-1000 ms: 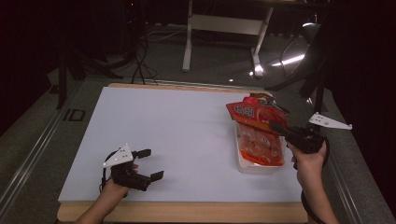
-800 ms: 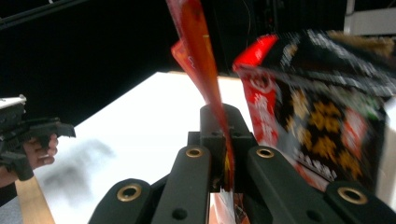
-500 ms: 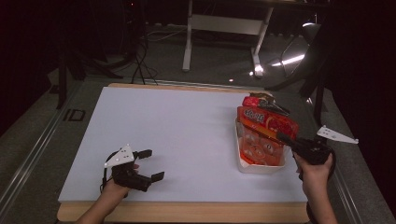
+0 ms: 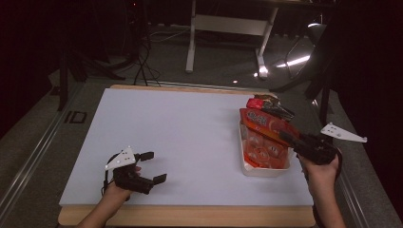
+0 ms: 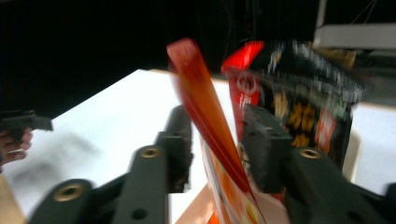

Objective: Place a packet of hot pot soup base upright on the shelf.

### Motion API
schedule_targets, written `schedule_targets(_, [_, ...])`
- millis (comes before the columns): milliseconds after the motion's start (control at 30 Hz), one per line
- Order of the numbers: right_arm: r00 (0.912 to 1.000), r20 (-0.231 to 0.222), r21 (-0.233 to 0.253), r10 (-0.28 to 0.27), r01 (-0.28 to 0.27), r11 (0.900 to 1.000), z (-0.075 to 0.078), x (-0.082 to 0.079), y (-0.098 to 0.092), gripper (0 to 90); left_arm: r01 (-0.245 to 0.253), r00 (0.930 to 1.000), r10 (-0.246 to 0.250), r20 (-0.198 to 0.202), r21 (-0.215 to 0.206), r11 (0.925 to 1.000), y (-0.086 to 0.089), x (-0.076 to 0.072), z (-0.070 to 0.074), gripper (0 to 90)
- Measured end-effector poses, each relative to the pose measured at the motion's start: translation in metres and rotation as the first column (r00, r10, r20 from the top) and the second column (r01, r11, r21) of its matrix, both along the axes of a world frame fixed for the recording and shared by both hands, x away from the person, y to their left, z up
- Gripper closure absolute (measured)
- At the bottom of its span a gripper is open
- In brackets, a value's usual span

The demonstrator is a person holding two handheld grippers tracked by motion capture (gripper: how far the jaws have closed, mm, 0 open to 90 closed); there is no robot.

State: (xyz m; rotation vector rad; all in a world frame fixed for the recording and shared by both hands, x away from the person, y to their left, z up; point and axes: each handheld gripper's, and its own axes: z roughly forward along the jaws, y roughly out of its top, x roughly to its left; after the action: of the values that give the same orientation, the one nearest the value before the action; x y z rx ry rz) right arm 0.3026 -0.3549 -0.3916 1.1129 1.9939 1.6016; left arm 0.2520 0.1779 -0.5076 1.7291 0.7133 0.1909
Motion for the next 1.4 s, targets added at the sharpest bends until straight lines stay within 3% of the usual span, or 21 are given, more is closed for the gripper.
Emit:
schedule_targets(133, [0.9977, 0.066, -0.023, -0.012, 0.014, 1.0, 0.023, -0.004, 0.009, 47.0, 0.0, 1.0, 0.0, -0.003, -0.001, 1.0, 0.0, 0.0, 0.0, 1.7])
schedule_targets(267, [0.996, 0.09, -0.026, -0.001, 0.003, 1.0, 0.045, -0.004, 0.022, 33.2, 0.002, 1.0, -0.002, -0.004, 0.002, 1.0, 0.0, 0.0, -0.001, 1.7])
schedule_targets(400, [0.9953, 0.096, -0.033, 0.011, -0.008, 0.999, 0.052, -0.005, 0.03, 28.3, 0.004, 1.0, -0.004, -0.004, 0.0, 1.0, 0.0, 0.0, -0.001, 1.7])
schedule_targets(600, [0.9908, 0.097, -0.027, 0.094, -0.092, 0.995, 0.061, -0.01, 0.049, 16.8, 0.007, 1.0, -0.007, -0.004, -0.004, 1.0, 0.0, -0.001, 0.0, 1.7])
schedule_targets(767, [0.985, 0.085, -0.04, 0.15, -0.147, 0.988, 0.061, -0.013, 0.061, 13.8, 0.008, 1.0, -0.008, -0.003, -0.001, 1.0, 0.0, -0.001, 0.0, 1.7])
schedule_targets(833, [0.9784, 0.077, -0.024, 0.192, -0.191, 0.981, 0.058, -0.015, 0.071, 12.9, 0.007, 1.0, -0.007, -0.004, -0.005, 1.0, 0.0, -0.001, 0.0, 1.7])
schedule_targets(1033, [0.9649, 0.073, -0.046, 0.252, -0.249, 0.967, 0.05, -0.017, 0.087, 11.9, 0.007, 1.0, -0.007, -0.003, -0.004, 1.0, 0.0, -0.001, 0.0, 1.7])
schedule_targets(1400, [0.9408, 0.032, -0.093, 0.338, -0.333, 0.938, 0.019, -0.014, 0.118, 13.6, 0.007, 1.0, -0.007, -0.001, -0.007, 1.0, 0.001, -0.002, -0.001, 1.7])
